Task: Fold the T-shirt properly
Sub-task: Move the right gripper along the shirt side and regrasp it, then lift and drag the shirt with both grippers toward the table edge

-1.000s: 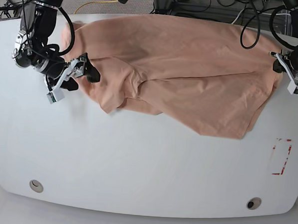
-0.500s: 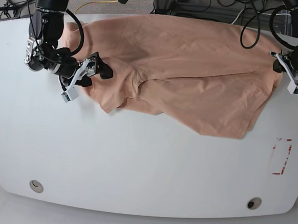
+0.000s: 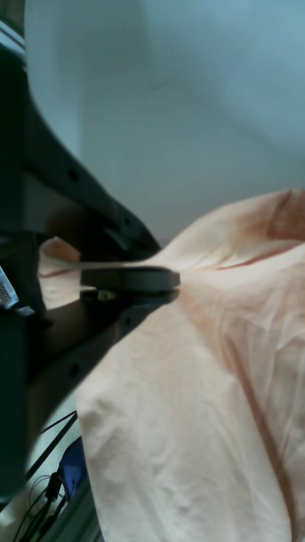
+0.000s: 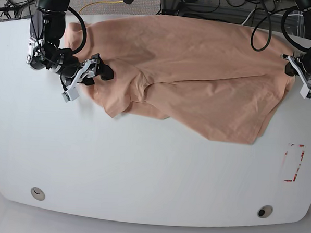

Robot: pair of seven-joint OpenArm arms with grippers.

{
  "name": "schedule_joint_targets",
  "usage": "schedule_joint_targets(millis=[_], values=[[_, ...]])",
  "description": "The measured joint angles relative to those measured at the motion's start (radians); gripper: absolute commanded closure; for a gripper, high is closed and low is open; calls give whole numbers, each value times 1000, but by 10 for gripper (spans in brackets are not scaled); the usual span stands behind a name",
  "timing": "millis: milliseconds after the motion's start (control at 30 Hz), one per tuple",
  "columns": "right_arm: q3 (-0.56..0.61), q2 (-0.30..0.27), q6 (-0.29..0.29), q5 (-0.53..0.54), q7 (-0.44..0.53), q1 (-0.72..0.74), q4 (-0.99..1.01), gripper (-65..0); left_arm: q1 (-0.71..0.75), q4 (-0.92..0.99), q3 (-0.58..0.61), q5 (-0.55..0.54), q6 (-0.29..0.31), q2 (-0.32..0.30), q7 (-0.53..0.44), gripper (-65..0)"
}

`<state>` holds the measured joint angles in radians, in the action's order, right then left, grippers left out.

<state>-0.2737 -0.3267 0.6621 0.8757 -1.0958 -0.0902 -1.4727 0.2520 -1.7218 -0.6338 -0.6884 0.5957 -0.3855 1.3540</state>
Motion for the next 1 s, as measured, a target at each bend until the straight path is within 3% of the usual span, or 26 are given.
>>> schedule_joint_targets(millis=[67, 367, 467, 600, 800, 1000], values=[[0, 2, 0, 2, 2, -15, 0, -361, 0, 0, 0, 0, 0, 0, 0, 0], [52, 6, -1, 11, -8, -55, -79, -336, 0, 0, 0, -1, 0, 0, 0, 0], [51, 2, -4, 7, -12, -79, -133, -227, 0, 0, 0, 0, 0, 0, 0, 0], [51, 2, -7, 4, -10, -71, -159, 0, -2, 0, 0, 0, 0, 2, 0, 0], [20, 3, -7, 12, -10, -75, -166, 0, -3, 0, 0, 0, 0, 2, 0, 0], [-101, -21, -7, 56, -46, -72, -253, 0, -51, -4, 0, 0, 16, 2, 6, 0]])
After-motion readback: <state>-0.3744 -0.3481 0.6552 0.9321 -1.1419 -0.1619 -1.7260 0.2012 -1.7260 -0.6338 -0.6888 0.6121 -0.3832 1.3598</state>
